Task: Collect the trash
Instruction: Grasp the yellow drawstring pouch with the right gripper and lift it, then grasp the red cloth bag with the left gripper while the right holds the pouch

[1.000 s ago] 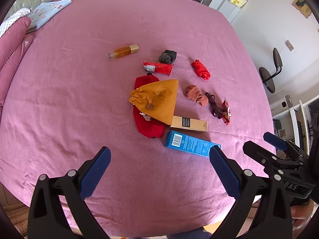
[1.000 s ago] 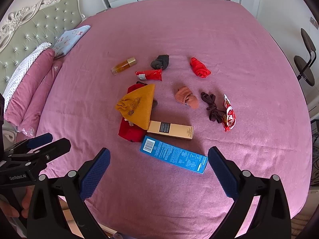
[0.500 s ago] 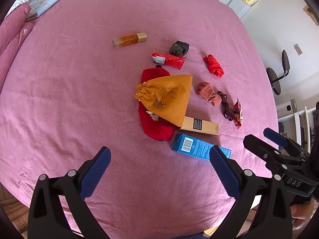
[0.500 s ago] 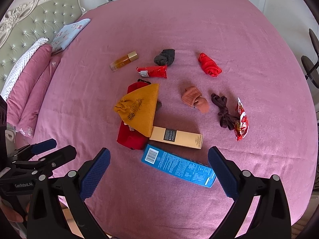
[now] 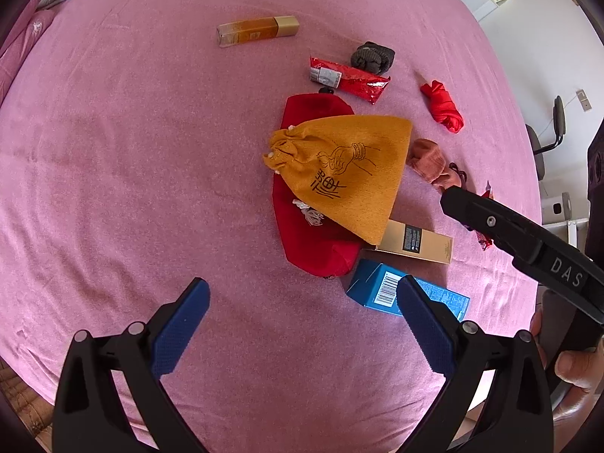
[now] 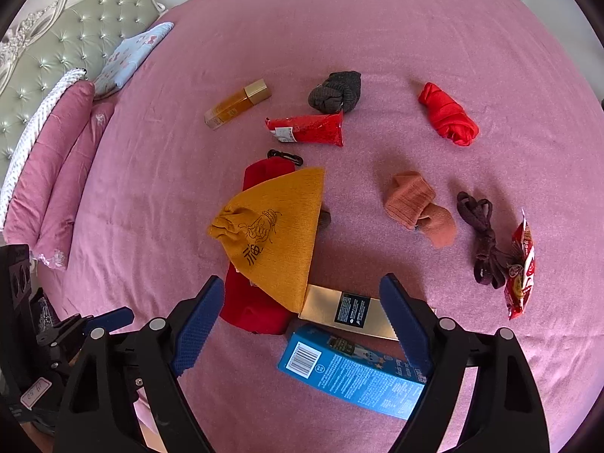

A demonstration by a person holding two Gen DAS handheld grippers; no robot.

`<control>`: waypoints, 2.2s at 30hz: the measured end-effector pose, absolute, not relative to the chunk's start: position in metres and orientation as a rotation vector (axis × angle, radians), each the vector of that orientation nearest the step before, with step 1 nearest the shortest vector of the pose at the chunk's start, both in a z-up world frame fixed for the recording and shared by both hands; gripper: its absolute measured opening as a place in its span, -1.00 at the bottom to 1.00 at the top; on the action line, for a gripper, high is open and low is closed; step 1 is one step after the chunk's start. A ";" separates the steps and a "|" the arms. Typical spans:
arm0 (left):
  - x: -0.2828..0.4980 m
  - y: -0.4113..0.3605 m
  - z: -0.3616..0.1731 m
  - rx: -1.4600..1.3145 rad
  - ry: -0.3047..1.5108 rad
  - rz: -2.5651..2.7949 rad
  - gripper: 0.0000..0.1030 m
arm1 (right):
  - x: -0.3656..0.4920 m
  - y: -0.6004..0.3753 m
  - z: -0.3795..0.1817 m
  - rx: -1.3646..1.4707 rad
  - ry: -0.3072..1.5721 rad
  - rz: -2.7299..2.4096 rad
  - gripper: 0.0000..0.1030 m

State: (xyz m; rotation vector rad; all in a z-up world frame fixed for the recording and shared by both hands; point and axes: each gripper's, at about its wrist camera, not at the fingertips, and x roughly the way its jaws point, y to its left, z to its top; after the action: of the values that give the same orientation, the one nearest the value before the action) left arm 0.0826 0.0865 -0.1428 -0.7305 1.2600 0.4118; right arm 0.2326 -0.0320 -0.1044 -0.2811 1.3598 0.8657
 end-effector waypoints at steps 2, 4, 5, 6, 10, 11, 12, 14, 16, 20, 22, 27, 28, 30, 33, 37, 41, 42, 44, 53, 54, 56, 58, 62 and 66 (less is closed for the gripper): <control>0.085 0.089 -0.152 -0.737 1.267 0.410 0.92 | 0.236 -0.025 -0.115 -0.280 1.375 0.876 0.58; 0.087 0.091 -0.161 -0.742 1.276 0.409 0.92 | 0.238 -0.019 -0.126 -0.286 1.390 0.884 0.58; 0.088 0.092 -0.165 -0.745 1.279 0.410 0.92 | 0.239 -0.017 -0.131 -0.287 1.395 0.885 0.58; 0.089 0.093 -0.169 -0.750 1.282 0.410 0.92 | 0.240 -0.013 -0.137 -0.291 1.406 0.882 0.58; 0.091 0.096 -0.181 -0.767 1.290 0.416 0.92 | 0.247 -0.003 -0.164 -0.285 1.462 0.865 0.57; 0.091 0.097 -0.184 -0.772 1.291 0.418 0.92 | 0.249 -0.001 -0.169 -0.273 1.477 0.864 0.54; 0.091 0.097 -0.186 -0.777 1.293 0.421 0.92 | 0.250 0.001 -0.174 -0.263 1.500 0.865 0.40; 0.092 0.099 -0.191 -0.788 1.297 0.424 0.92 | 0.253 0.004 -0.181 -0.241 1.538 0.866 0.05; 0.094 0.101 -0.194 -0.799 1.296 0.427 0.92 | 0.255 0.005 -0.184 -0.196 1.577 0.893 -0.62; 0.101 0.104 -0.199 -0.820 1.297 0.432 0.92 | 0.263 -0.007 -0.173 -0.102 1.566 0.906 -0.85; 0.108 0.105 -0.201 -0.825 1.296 0.431 0.92 | 0.270 -0.016 -0.161 -0.063 1.535 0.904 -0.87; 0.130 0.106 -0.210 -0.824 1.298 0.425 0.92 | 0.291 -0.041 -0.131 -0.006 1.426 0.890 -0.88; 0.135 0.107 -0.214 -0.821 1.301 0.425 0.92 | 0.296 -0.046 -0.126 0.004 1.413 0.887 -0.88; 0.145 0.107 -0.222 -0.813 1.312 0.427 0.92 | 0.305 -0.053 -0.121 0.025 1.396 0.874 -0.88; 0.157 0.111 -0.235 -0.798 1.324 0.440 0.92 | 0.318 -0.063 -0.116 0.045 1.377 0.865 -0.88; 0.168 0.119 -0.253 -0.838 1.346 0.455 0.92 | 0.323 -0.069 -0.115 0.046 1.361 0.856 -0.88; 0.177 0.122 -0.262 -0.883 1.352 0.452 0.92 | 0.323 -0.072 -0.120 0.055 1.374 0.857 -0.88; 0.179 0.123 -0.265 -0.884 1.360 0.459 0.92 | 0.322 -0.072 -0.121 0.058 1.380 0.857 -0.88; 0.182 0.123 -0.268 -0.891 1.370 0.469 0.91 | 0.320 -0.073 -0.124 0.061 1.388 0.862 -0.88; 0.181 0.127 -0.260 -0.911 1.395 0.520 -0.66 | 0.309 -0.075 -0.123 0.072 1.398 0.881 -0.88; 0.177 0.130 -0.260 -0.933 1.390 0.514 -0.74 | 0.308 -0.076 -0.122 0.074 1.398 0.881 -0.88; 0.171 0.135 -0.259 -0.976 1.366 0.510 -0.89 | 0.305 -0.078 -0.120 0.076 1.396 0.884 -0.88; 0.167 0.135 -0.254 -0.978 1.348 0.509 -0.93 | 0.302 -0.080 -0.117 0.079 1.396 0.886 -0.88; 0.157 0.124 -0.234 -0.951 1.309 0.498 -0.95 | 0.293 -0.085 -0.107 0.080 1.394 0.896 -0.88; 0.147 0.120 -0.202 -0.931 1.270 0.484 -0.95 | 0.281 -0.090 -0.091 0.079 1.386 0.902 -0.88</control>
State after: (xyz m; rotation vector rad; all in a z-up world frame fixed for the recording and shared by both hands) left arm 0.1471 0.1198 -0.2018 -0.9308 1.2697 0.4842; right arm 0.2809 -0.0901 -0.0914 0.0788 1.3860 0.9020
